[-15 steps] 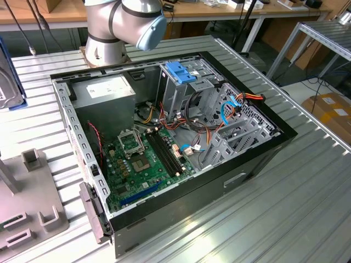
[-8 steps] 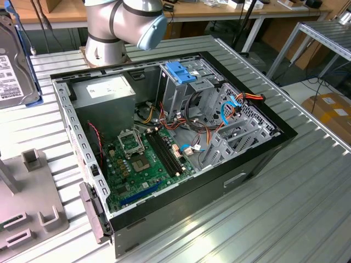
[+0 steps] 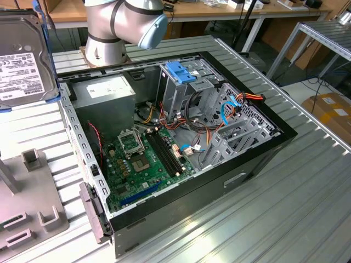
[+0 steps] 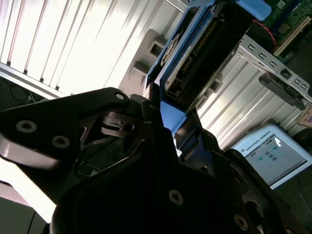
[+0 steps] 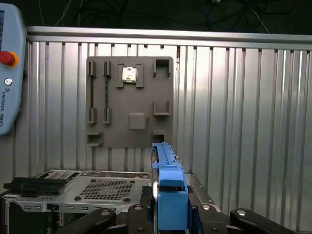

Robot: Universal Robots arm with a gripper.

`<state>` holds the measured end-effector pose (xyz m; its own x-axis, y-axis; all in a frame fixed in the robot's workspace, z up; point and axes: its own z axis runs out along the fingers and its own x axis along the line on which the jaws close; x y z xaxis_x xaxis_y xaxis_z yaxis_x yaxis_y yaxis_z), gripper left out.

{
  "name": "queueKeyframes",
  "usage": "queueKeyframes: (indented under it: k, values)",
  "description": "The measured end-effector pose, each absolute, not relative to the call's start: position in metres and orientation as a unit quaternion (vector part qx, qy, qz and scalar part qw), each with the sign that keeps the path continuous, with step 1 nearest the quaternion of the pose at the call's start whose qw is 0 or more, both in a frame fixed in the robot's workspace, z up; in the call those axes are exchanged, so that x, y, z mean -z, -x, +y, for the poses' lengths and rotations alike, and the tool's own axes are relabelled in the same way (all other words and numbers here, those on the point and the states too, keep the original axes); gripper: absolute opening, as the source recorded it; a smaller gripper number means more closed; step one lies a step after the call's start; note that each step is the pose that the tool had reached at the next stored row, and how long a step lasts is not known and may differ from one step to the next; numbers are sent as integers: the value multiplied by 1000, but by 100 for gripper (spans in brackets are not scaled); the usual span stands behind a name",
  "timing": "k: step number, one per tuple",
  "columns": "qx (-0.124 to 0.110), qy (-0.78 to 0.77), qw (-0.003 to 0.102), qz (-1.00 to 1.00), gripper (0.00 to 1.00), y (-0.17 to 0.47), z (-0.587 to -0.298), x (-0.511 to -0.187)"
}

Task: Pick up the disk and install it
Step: 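Pick up the disk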

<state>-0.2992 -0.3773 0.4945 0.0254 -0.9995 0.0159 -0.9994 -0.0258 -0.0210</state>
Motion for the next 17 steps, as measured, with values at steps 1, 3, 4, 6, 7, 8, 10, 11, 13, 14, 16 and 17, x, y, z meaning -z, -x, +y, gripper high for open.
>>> queueKeyframes:
  k: [1, 3, 4, 6, 7, 8, 10, 11, 13, 14, 16, 17]
  values:
    - [13, 716, 2, 698, 37, 295, -377, -494]
    - [13, 716, 2, 698, 37, 290, -377, -494]
    - [13, 716, 2, 698, 37, 287, -377, -494]
    - [13, 716, 2, 698, 37, 279, -377, -494]
    - [13, 716, 2, 698, 37, 276, -377, -494]
    - [13, 716, 2, 698, 37, 273, -377, -494]
    - [13, 716, 2, 698, 37, 266, -377, -494]
    - [13, 716, 2, 698, 37, 262, -377, -494]
    - [13, 716, 2, 698, 37, 255, -377, -494]
    - [13, 716, 2, 698, 37, 252, -377, -494]
    - [13, 716, 2, 698, 37, 244, -377, -494]
    - [13, 716, 2, 698, 37, 239, -377, -494]
